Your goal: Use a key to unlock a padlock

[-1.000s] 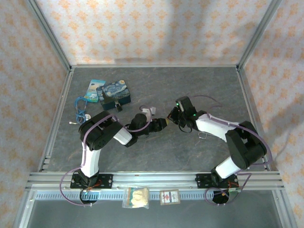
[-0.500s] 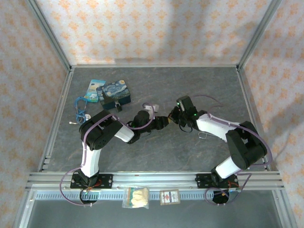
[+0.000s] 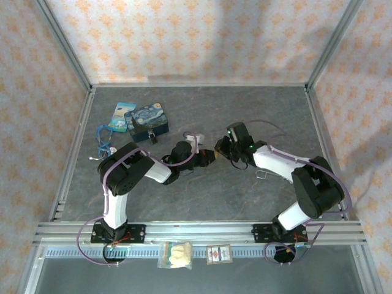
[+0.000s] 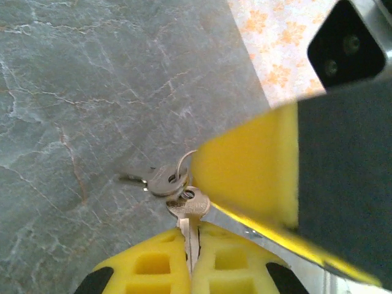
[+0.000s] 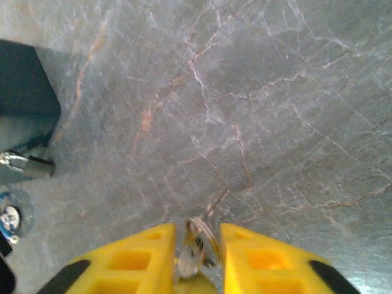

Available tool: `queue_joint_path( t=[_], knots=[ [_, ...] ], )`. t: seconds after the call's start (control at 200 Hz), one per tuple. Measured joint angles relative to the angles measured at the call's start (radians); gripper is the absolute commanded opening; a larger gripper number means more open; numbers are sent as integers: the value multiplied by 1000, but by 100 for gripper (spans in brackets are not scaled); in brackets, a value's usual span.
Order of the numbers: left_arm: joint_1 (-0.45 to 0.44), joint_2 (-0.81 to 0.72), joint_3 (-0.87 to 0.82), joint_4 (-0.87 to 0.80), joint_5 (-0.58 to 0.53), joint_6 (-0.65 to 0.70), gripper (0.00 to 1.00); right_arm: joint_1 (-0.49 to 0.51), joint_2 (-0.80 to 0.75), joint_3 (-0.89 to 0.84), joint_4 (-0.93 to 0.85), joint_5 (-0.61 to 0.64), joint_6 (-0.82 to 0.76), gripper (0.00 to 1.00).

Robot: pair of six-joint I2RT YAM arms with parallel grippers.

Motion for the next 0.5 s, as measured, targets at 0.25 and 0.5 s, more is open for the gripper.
queue_joint_path(
  t=[0.25,0.5],
  knots=[
    [84,-78,2,-96,151,9,0,-71,-76,63,-48,4,-198,47],
    [128,-140,169,-492,333,253,0,-135,-166,30,-2,-230,-434,40]
  ],
)
